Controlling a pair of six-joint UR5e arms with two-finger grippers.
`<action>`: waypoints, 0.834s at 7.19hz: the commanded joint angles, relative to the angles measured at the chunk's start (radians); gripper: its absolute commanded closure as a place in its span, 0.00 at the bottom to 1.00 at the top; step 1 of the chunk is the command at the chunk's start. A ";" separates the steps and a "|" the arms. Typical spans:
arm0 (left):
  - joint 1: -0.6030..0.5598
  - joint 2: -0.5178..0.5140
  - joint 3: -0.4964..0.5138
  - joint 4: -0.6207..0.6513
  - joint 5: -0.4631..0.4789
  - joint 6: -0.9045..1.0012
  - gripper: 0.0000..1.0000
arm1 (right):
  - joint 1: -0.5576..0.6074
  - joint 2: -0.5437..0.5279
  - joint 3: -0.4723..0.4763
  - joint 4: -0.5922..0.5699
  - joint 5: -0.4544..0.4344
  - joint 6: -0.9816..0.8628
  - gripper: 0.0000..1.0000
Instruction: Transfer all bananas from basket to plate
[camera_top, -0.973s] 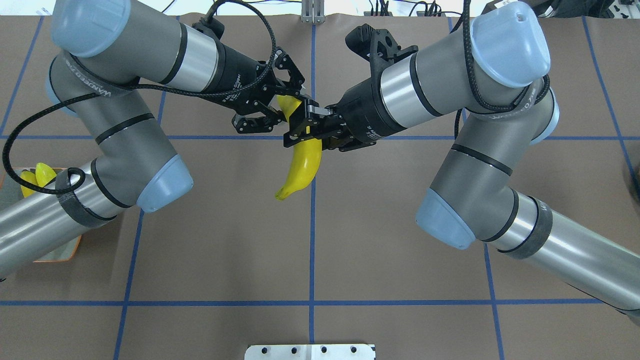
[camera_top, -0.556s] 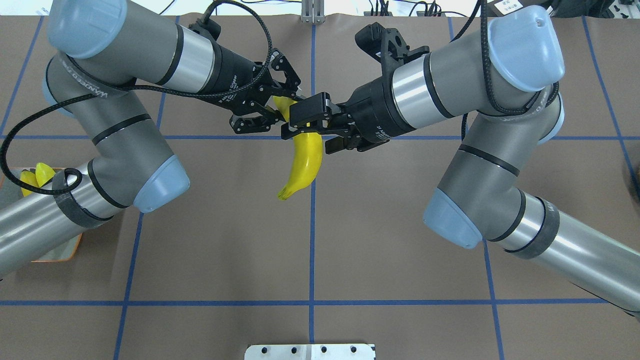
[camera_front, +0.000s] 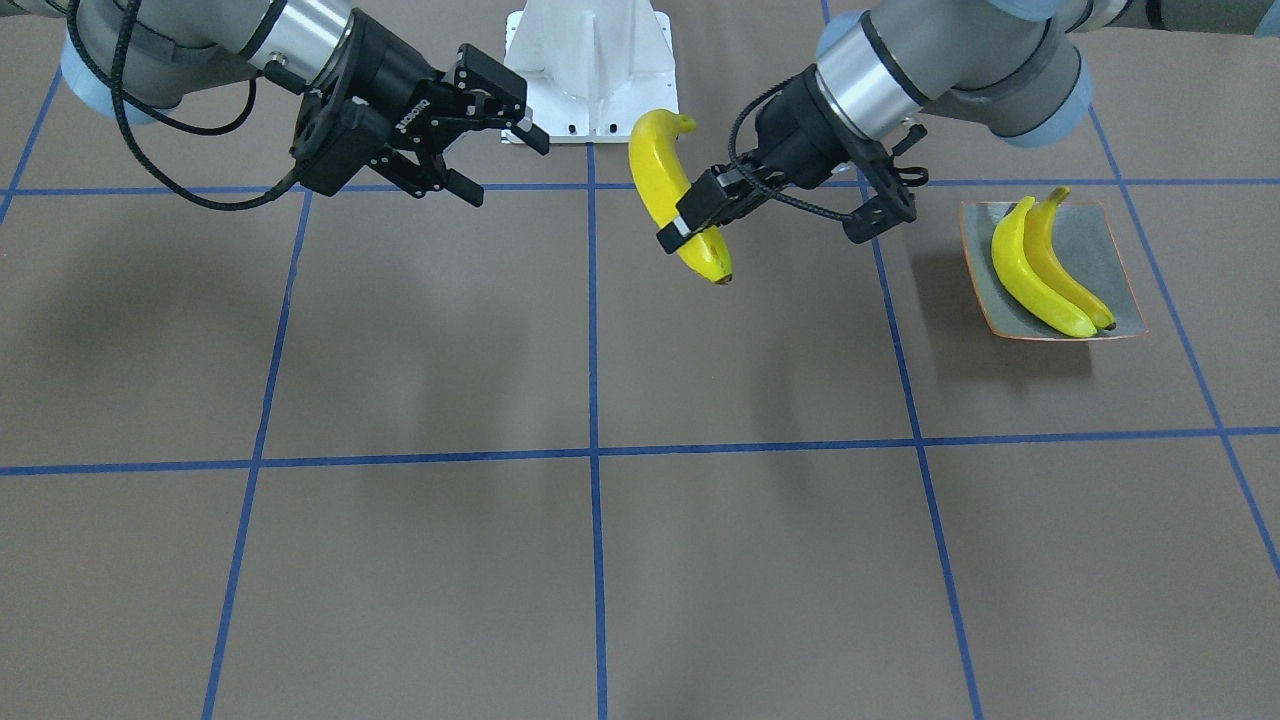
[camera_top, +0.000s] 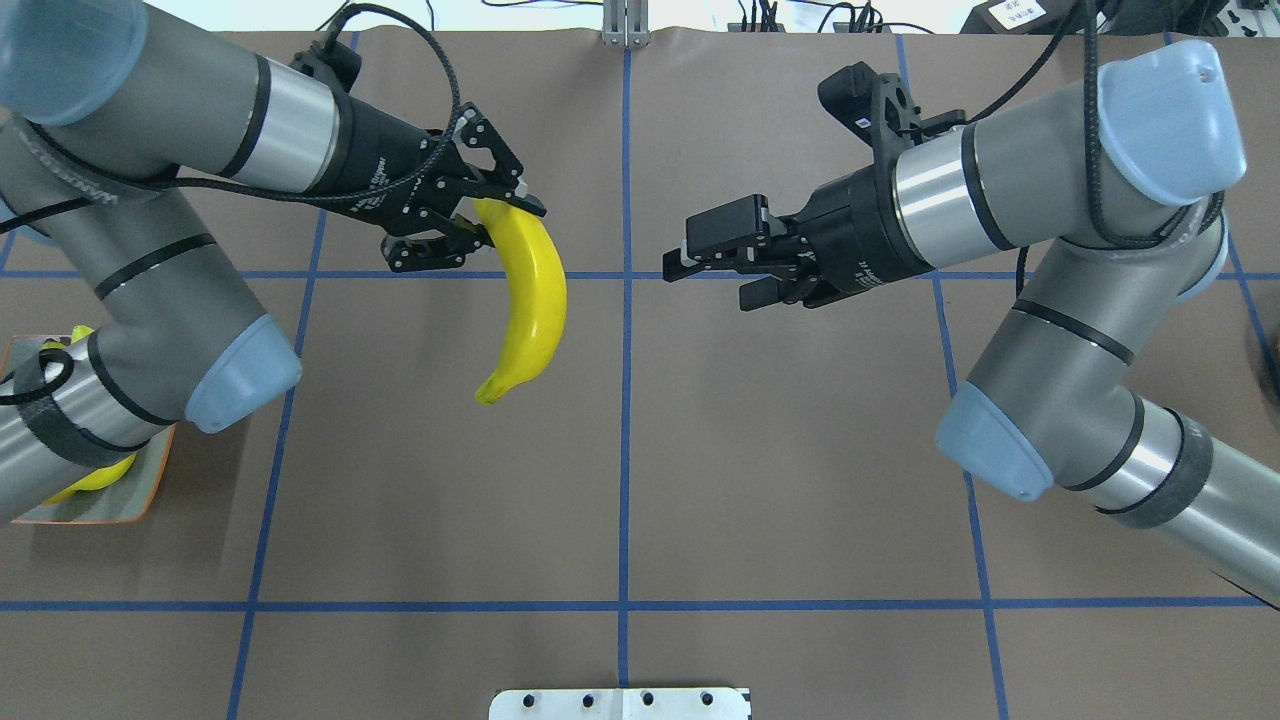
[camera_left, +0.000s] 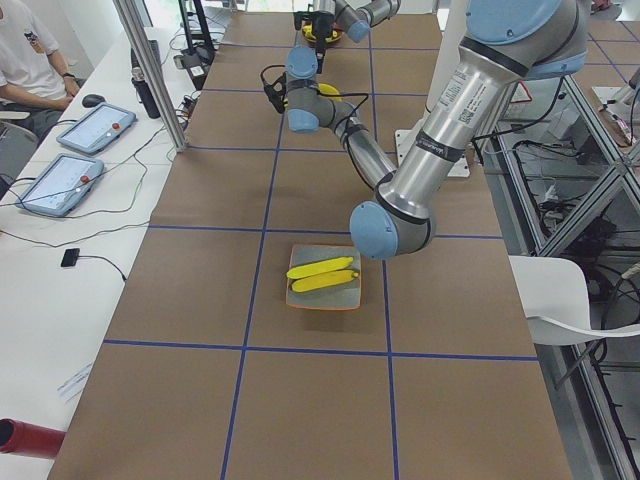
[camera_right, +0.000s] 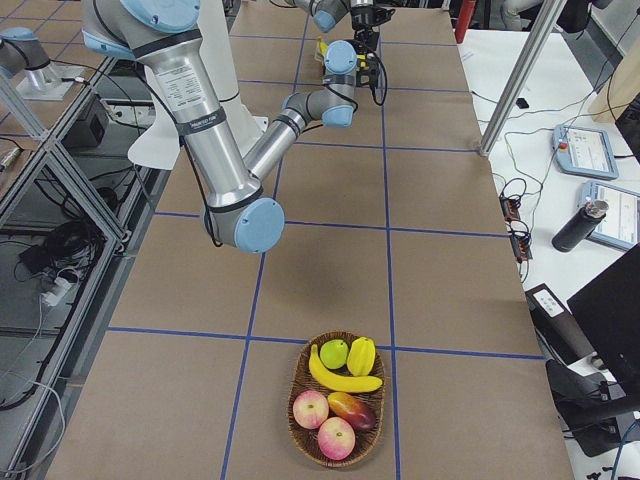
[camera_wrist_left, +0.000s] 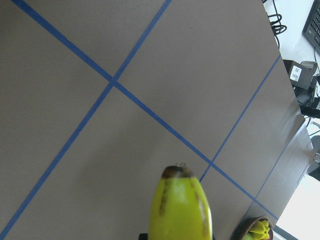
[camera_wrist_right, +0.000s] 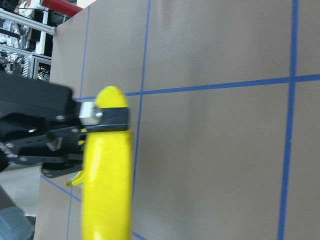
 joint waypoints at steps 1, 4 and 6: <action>-0.099 0.170 -0.049 0.005 -0.072 0.068 1.00 | 0.054 -0.093 -0.001 0.000 -0.011 -0.007 0.00; -0.187 0.369 -0.055 0.008 -0.093 0.262 1.00 | 0.111 -0.235 -0.007 -0.003 -0.095 -0.007 0.00; -0.167 0.407 -0.051 0.158 -0.060 0.414 1.00 | 0.113 -0.274 -0.013 -0.010 -0.169 -0.008 0.00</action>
